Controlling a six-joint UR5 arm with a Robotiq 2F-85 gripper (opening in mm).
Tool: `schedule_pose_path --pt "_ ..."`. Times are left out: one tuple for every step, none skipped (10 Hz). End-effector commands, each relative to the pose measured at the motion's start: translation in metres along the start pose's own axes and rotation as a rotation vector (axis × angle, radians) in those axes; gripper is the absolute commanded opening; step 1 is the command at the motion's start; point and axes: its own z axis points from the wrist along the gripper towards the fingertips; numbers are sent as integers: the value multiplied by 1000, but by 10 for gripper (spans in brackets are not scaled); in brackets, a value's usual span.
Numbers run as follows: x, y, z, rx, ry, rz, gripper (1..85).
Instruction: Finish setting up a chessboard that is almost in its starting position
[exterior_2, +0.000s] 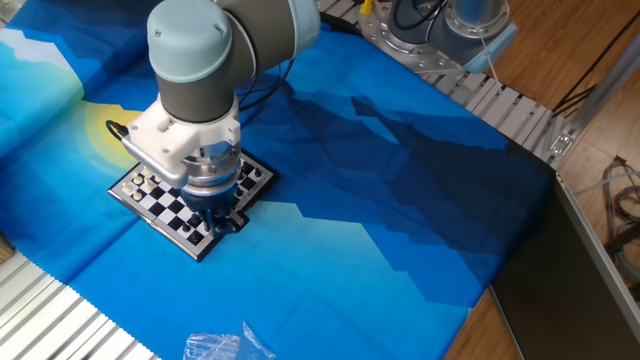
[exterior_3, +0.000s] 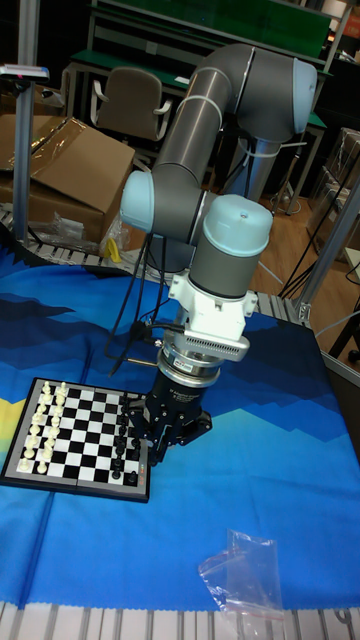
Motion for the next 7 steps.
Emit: schedule_pose_path --pt "-9 0 -1 -8 -34 30 10" --pt "-9 1 -1 -9 -31 22 10" --pt "-8 1 0 -14 -24 15 10" --pt "-11 0 2 -18 -16 11 10" --pt "-14 -2 5 -14 -14 10 10" --pt "-15 -4 5 -14 -13 5 10" --pt "-15 -8 5 -17 -10 -2 10"
